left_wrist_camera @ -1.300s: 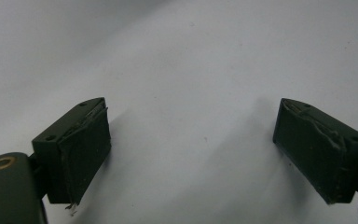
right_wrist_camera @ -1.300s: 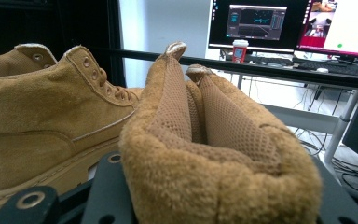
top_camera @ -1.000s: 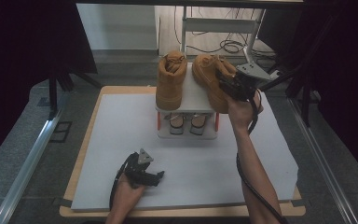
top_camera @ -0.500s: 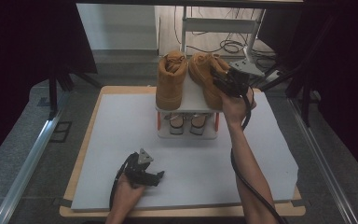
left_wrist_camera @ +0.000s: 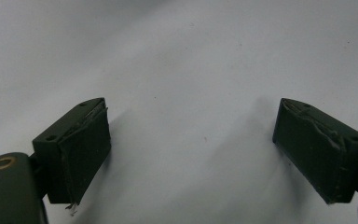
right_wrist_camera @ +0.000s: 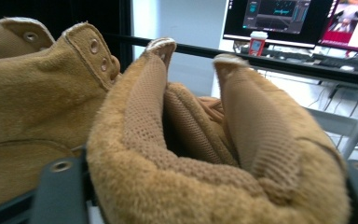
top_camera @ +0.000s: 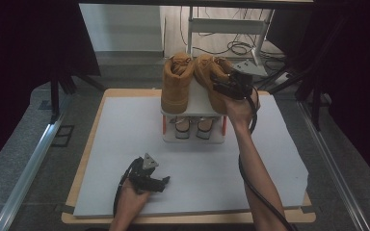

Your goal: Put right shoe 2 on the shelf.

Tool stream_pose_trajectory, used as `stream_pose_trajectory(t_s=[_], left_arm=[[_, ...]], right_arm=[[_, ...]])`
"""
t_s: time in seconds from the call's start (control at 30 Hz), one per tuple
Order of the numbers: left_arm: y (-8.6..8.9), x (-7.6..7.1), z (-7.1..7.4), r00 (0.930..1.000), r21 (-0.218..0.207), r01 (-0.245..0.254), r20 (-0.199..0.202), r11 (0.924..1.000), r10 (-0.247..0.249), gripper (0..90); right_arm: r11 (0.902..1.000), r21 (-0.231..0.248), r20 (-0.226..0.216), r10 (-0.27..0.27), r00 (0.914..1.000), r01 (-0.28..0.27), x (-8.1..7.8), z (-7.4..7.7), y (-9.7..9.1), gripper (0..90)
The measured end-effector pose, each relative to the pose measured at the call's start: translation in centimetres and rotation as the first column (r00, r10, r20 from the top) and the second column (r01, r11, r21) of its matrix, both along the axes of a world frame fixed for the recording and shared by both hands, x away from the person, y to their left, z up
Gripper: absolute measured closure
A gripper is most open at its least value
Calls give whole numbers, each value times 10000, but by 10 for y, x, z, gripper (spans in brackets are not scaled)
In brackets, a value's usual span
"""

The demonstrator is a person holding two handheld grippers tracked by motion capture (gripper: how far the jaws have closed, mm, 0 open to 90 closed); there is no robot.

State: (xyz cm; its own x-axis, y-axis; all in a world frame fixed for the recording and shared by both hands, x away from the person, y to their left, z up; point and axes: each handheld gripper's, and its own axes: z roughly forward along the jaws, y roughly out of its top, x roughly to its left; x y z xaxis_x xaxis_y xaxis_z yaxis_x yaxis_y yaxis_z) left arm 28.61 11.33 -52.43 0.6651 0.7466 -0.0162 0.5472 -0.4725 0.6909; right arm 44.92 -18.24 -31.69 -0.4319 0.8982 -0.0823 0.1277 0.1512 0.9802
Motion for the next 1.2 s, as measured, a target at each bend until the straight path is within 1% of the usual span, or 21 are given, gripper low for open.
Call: stream_pose_trajectory(t_s=[0.03, 0.13, 0.23, 0.3, 0.4, 0.47, 0.63, 0.77, 0.9, 1.0, 1.07, 1.17, 1.2], left_arm=[[0, 0, 0, 10000, 0, -1, 0, 10000, 1, 108], [0, 0, 0, 10000, -1, 0, 0, 10000, 0, 108], [0, 0, 0, 10000, 15, 3, -15, 10000, -3, 108], [0, 0, 0, 10000, -1, -1, 3, 10000, 1, 109], [0, 0, 0, 10000, 24, 3, -12, 10000, -3, 109], [0, 0, 0, 10000, 23, 5, -16, 10000, -5, 109], [0, 0, 0, 10000, -1, 8, -3, 10000, -8, 109], [0, 0, 0, 10000, 5, 11, 0, 10000, -11, 109], [0, 0, 0, 10000, 20, 23, -7, 10000, -23, 108], [0, 0, 0, 10000, 12, 17, -2, 10000, -17, 108], [0, 0, 0, 10000, 17, 20, -4, 10000, -20, 108], [0, 0, 0, 10000, 18, 19, -2, 10000, -19, 108], [0, 0, 0, 10000, 17, 19, -4, 10000, -19, 108]], right_arm=[[9999, -64, 70, -87, 9999, 88, 1, -1, 0, 214], [9997, -206, 44, -118, 9999, 119, 2, 0, 0, 160], [9984, -564, -38, -49, 10000, 47, 2, 0, 0, 108], [9965, -830, -290, 44, 9996, -68, 1, 0, -2, 61], [9964, -829, -420, 133, 9990, -168, -2, -4, -7, 40], [9974, -693, -442, 148, 9989, -178, -4, -6, -12, 40], [9990, -332, -834, 281, 9961, -310, -9, -13, -19, 48], [9990, -358, -997, 227, 9948, -264, -16, -18, -22, 53], [9995, -195, -991, 223, 9948, -244, -24, -22, -27, 67], [9995, -203, -1012, 230, 9946, -252, -31, -26, -32, 77], [9996, -197, -1111, 183, 9936, -206, -34, -29, -34, 104], [9990, -101, -1373, 428, 9896, -446, -39, -32, -37, 198], [9983, -58, -1356, 560, 9892, -573, -42, -33, -39, 239]])
